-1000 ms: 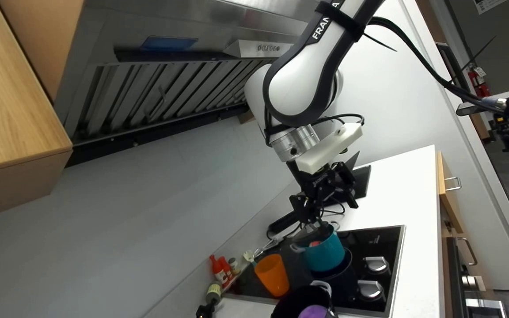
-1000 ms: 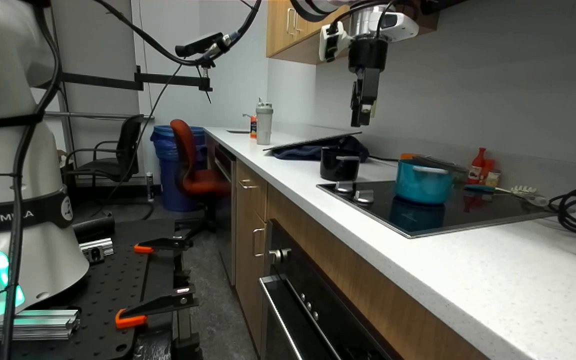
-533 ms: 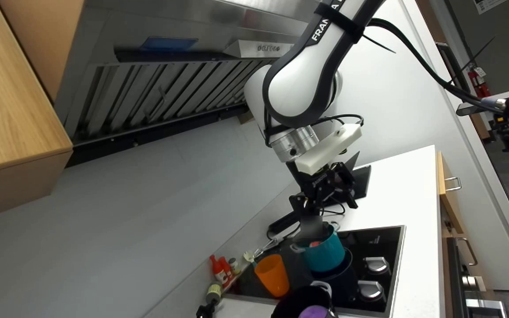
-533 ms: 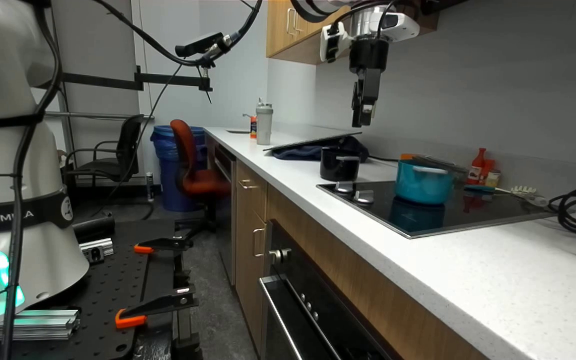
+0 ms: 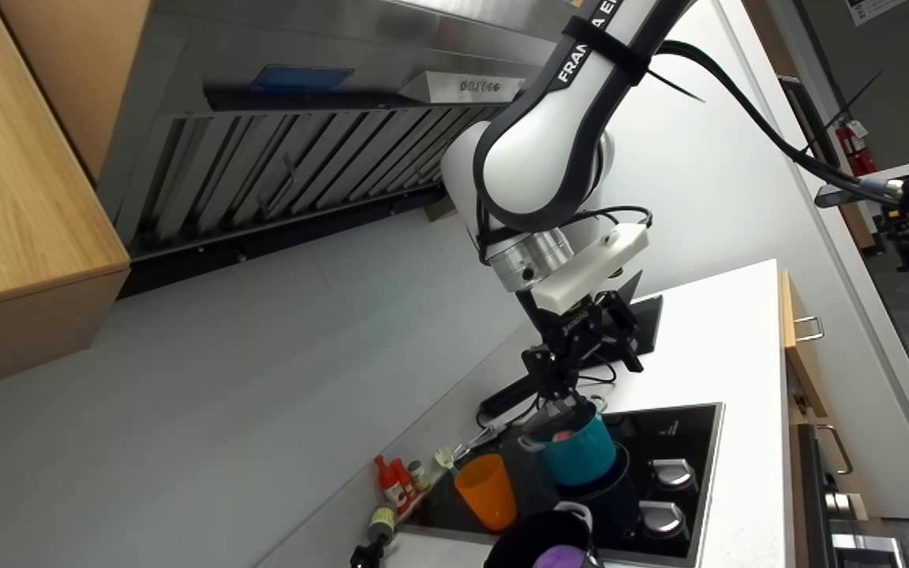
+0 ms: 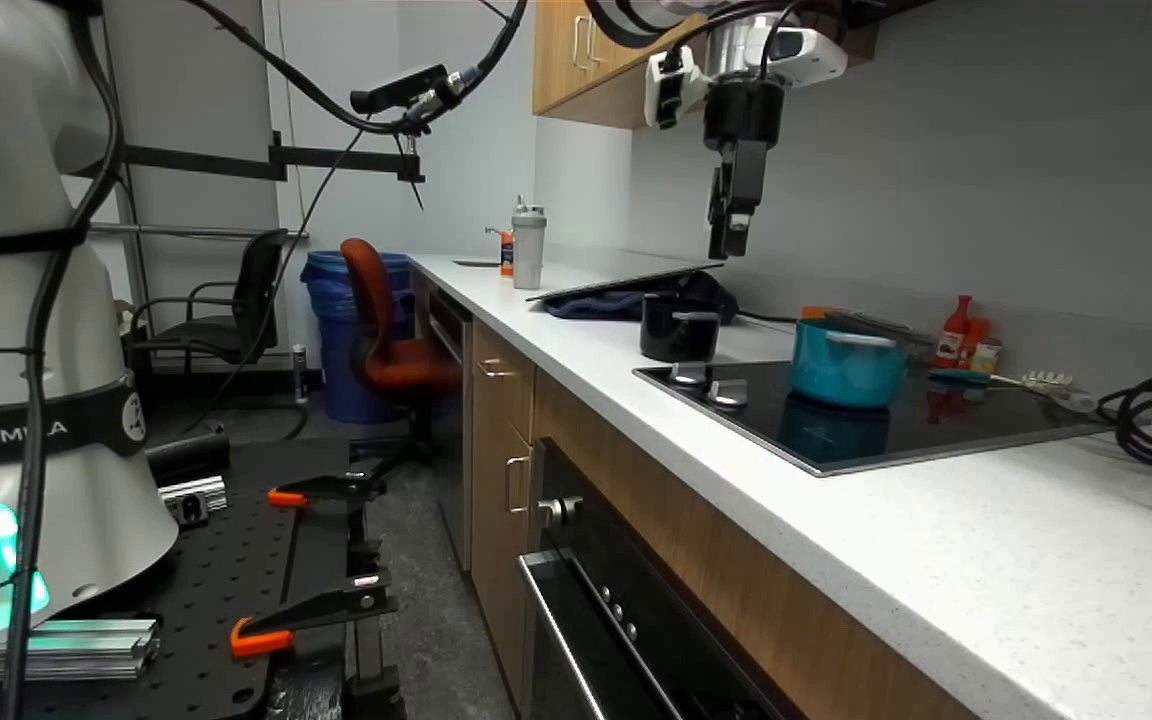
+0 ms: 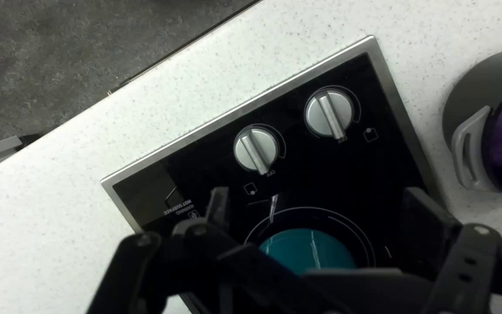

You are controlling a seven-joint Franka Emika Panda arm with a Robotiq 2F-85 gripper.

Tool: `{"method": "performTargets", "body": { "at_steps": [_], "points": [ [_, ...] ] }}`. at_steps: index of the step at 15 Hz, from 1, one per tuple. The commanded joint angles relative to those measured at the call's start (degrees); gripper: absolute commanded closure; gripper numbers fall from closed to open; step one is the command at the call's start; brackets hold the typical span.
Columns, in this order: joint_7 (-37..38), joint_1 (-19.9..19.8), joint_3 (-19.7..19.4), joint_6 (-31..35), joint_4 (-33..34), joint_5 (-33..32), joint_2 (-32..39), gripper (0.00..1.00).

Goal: Knock the lid off the blue pot

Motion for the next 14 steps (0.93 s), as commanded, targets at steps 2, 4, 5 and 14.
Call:
{"method": "performTargets", "body": {
  "at_steps": [2, 4, 5, 14],
  "points": [
    [0.23, 0.39, -2.30, 1.05, 2.92, -0.51, 2.36, 0.00],
    [0.20, 0.37, -2.89, 1.06, 4.03, -0.45, 3.38, 0.20],
    [0.12, 0.38, -3.13, 1.05, 4.67, -0.38, 3.99, 0.27],
    [-0.16, 0.58, -4.79, 1.22, 11.11, -0.67, 9.75, 0.91]
  ]
}}
